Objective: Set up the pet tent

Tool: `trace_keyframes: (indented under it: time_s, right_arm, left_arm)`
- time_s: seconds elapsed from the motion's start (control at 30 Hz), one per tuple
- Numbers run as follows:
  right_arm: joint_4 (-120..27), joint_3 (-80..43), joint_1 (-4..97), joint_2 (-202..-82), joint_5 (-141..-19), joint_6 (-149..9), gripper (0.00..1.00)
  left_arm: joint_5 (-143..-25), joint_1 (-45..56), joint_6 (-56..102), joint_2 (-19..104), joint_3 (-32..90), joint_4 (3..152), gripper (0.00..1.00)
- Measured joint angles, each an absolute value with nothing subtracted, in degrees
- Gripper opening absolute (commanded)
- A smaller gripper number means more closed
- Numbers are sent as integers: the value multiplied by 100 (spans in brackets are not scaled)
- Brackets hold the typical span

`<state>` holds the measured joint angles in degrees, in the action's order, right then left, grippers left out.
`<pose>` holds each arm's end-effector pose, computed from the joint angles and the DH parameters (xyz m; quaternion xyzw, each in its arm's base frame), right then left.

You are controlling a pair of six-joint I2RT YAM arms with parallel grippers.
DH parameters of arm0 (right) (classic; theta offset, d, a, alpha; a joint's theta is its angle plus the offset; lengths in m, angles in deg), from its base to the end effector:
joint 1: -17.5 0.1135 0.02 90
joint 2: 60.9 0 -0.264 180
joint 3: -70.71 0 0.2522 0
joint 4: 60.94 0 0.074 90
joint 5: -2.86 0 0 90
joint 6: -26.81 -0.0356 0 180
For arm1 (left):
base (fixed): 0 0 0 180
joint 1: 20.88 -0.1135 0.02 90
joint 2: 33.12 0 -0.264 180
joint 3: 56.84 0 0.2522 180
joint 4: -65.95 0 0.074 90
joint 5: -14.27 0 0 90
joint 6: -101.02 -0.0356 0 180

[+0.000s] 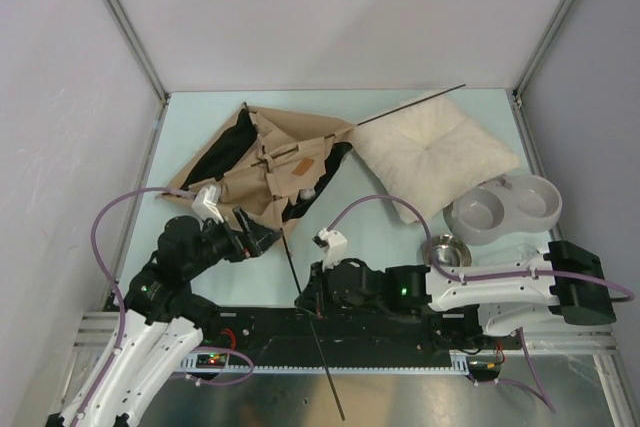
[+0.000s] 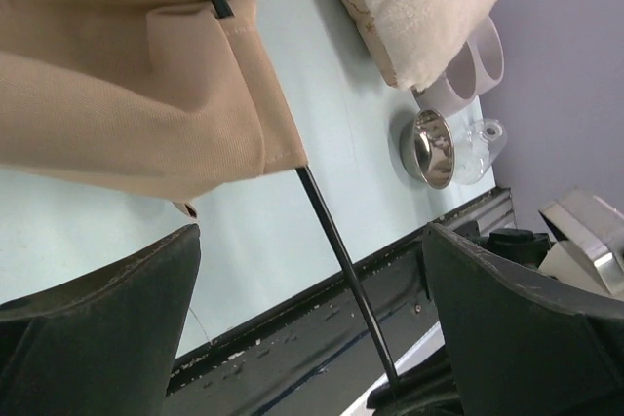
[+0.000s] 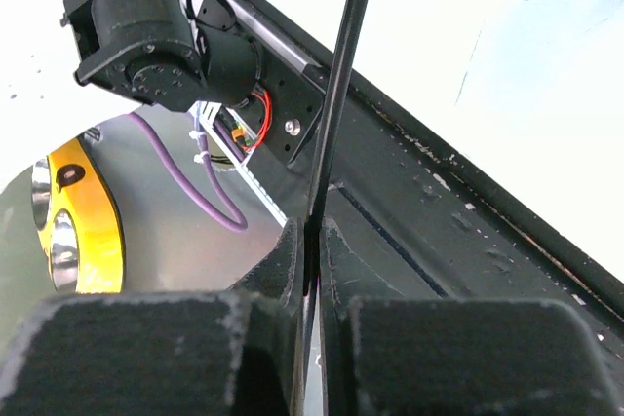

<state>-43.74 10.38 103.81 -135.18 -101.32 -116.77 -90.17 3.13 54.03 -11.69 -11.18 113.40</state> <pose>0.0271 0.2849 0.2507 -0.1854 0.8464 0.4211 0.2682 0.0913 -0.0504 0.2707 -0.0685 0.8284 -0.3889 0.3973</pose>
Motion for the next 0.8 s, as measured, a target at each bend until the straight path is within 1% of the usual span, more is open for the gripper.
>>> trace_keyframes:
  time_s: [0.13, 0.2, 0.4, 0.5, 0.63, 0.7, 0.8]
  right_arm:
    - [-4269, 1001, 10269, -13490, -10156, -11763, 0]
    - [-4240, 999, 10234, -13490, -10171, -11782, 0]
    - [-4280, 992, 10228, -13520, -10191, -11852, 0]
    - [-4422, 966, 10243, -13636, -10254, -11868, 0]
    - [-4662, 929, 10269, -13890, -10363, -11863, 0]
    - [-4739, 901, 10282, -14014, -10398, -11863, 0]
    - [-4925, 861, 10328, -14259, -10486, -11868, 0]
  left_arm:
    - [-9126, 429, 5407, -1049, -1118, 11314, 98]
    - [-9153, 494, 5414, -986, -1127, 11233, 93]
    - [-9247, 717, 5722, -949, -1612, 10516, 67]
    - [-9238, 980, 5940, -949, -1931, 10274, 56]
    - [-9135, 1364, 6122, -949, -2071, 10066, 39]
    - [-9039, 1524, 6201, -949, -2082, 9994, 29]
    - [-8768, 1655, 6255, -938, -2160, 9990, 11]
